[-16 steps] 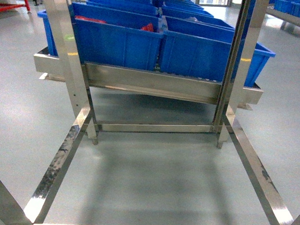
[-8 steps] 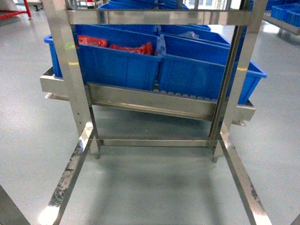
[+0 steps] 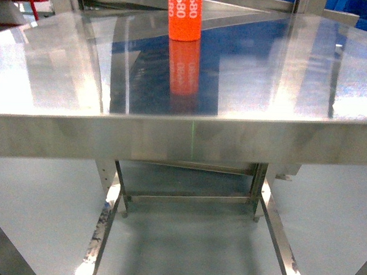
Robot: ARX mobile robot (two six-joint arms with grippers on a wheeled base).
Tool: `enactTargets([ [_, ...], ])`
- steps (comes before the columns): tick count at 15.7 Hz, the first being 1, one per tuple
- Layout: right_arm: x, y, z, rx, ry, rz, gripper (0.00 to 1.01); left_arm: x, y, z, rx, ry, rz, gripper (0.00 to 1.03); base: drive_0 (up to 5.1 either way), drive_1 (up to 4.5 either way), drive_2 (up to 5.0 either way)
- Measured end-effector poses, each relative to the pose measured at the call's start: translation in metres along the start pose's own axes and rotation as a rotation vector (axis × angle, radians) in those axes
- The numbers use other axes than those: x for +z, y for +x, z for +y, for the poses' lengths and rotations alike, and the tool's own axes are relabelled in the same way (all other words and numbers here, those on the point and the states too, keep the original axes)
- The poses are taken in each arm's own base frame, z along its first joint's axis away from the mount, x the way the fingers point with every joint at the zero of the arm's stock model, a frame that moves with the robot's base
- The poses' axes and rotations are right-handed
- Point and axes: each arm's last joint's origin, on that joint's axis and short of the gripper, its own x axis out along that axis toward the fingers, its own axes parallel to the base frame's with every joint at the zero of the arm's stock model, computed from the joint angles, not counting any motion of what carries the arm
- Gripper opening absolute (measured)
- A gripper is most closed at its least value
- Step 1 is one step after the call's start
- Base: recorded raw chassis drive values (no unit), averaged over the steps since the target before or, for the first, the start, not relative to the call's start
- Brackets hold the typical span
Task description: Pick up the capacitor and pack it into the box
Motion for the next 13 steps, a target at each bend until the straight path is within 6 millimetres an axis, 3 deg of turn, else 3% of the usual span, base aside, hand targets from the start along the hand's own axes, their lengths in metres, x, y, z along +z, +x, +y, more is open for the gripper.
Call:
enactTargets([
  [13, 0.001, 0.0, 0.0, 0.0, 0.001, -0.01, 0.98, 0.0013, -0.0001, 0.0, 0.001, 0.0, -0.01, 0.98, 0.0, 0.0, 0.0],
])
